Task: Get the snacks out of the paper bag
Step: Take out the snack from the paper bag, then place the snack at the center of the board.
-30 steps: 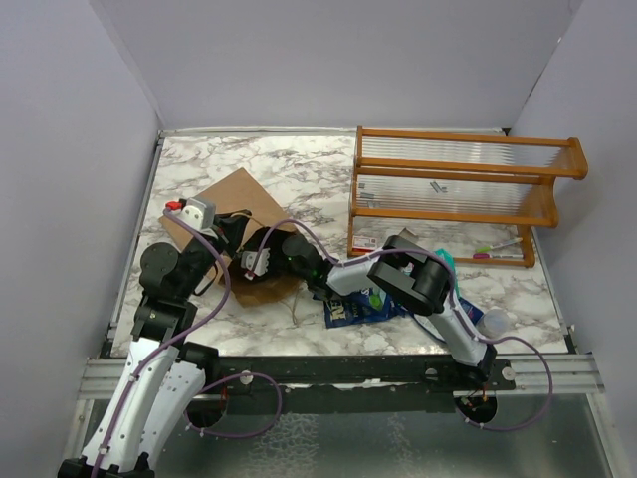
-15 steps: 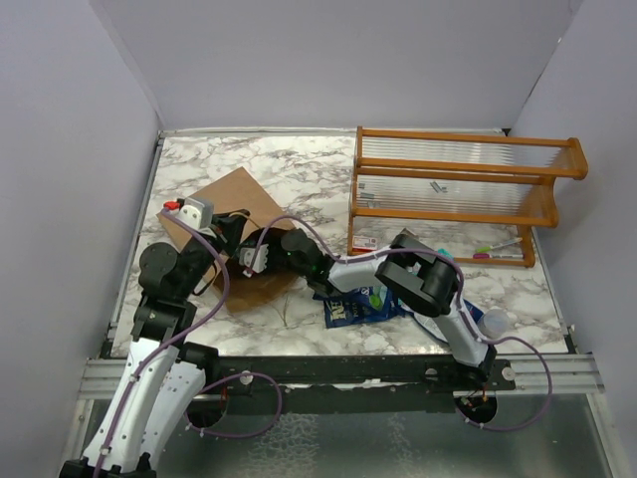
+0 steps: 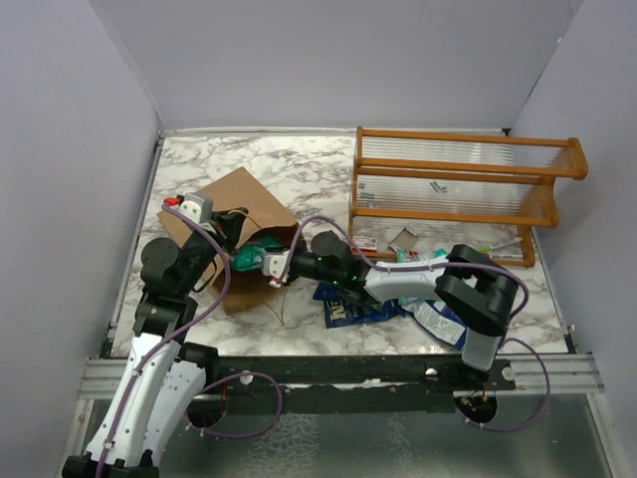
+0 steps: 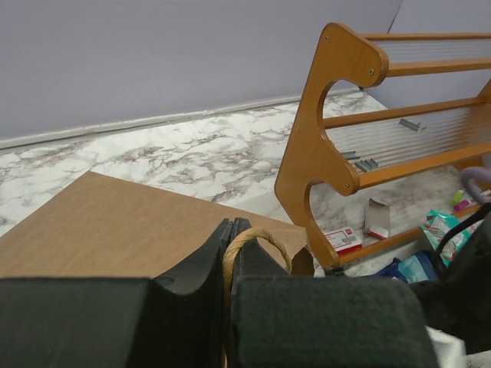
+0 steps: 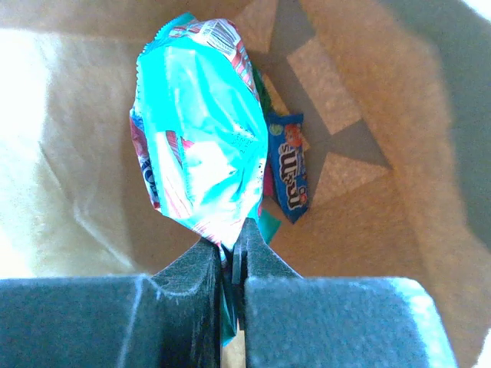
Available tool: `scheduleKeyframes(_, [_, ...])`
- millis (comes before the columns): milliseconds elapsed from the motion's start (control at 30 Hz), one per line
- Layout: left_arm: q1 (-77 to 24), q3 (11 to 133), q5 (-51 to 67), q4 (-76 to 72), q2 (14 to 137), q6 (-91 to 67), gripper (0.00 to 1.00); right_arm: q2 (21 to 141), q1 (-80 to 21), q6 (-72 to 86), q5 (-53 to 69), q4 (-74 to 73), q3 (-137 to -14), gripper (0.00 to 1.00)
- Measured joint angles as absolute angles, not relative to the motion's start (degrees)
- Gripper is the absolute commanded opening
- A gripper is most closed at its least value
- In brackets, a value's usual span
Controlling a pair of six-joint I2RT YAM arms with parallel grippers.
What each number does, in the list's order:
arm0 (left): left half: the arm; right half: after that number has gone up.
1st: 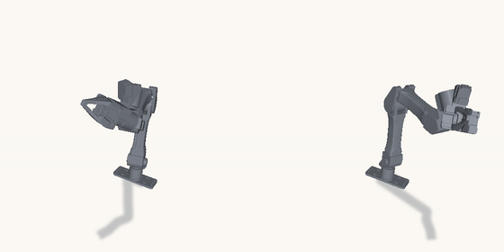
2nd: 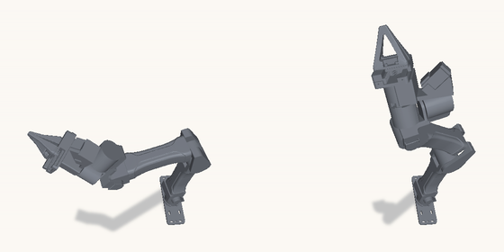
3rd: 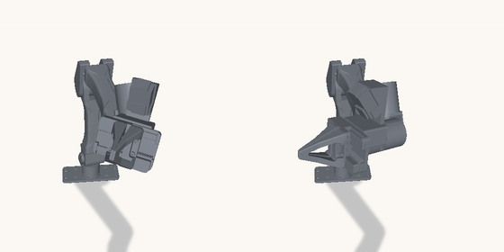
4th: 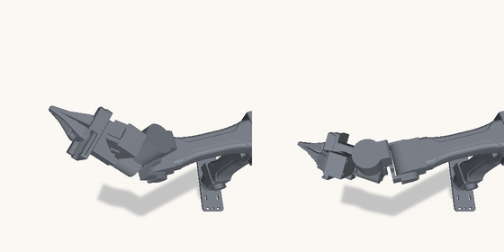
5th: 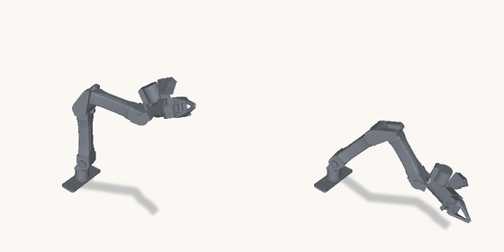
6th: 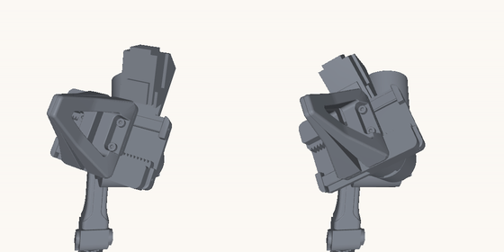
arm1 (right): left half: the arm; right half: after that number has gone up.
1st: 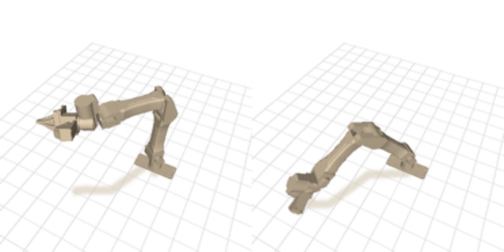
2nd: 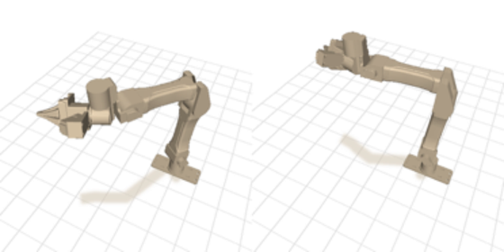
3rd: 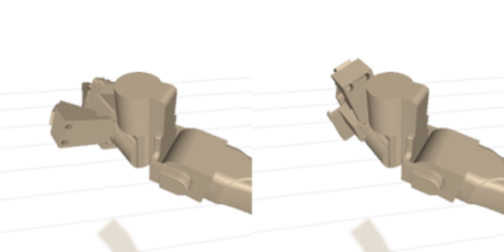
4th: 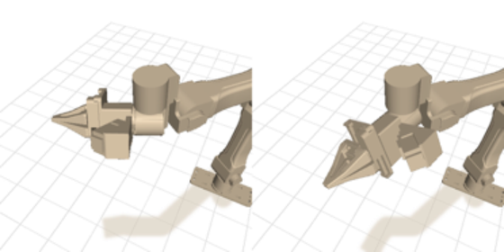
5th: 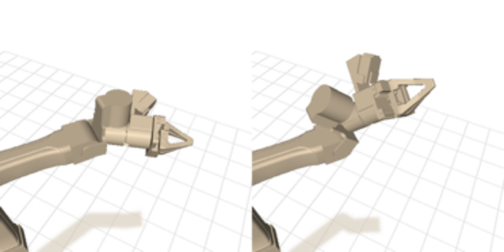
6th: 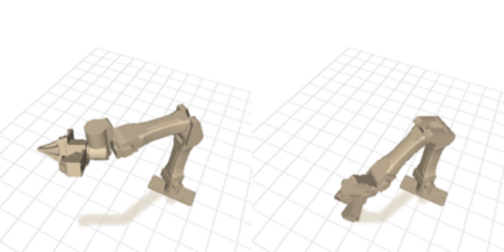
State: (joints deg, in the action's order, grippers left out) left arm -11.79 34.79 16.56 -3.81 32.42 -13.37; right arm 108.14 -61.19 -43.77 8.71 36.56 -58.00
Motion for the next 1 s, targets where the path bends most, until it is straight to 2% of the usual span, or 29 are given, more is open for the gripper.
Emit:
scheduleKeyframes(267, [-10.98,34.79,16.53,-3.86,33.19,-13.41,0.0,87.77,-61.19,-42.83,19.0,27.97,-49.32,0.02])
scheduleKeyframes(433, [-10.61,34.79,16.51,-3.86,33.63,-13.41,0.0,69.87,-61.21,-45.23,24.82,16.25,-44.05,0.02])
scheduleKeyframes(567, [-10.44,34.79,16.49,-3.86,34.0,-13.41,0.0,57.23,-61.21,-47.9,24.93,5.76,-41.65,0.02])
scheduleKeyframes(767, [-10.44,34.79,16.49,-3.84,34.68,-13.41,0.0,45.54,-61.56,-48.18,13.04,-9.76,-41.17,0.02])
scheduleKeyframes(1000, [-10.17,34.79,16.49,-3.84,35.22,-13.41,0.0,46.78,-61.56,-45.25,-9.23,-15.99,-38.5,0.02])
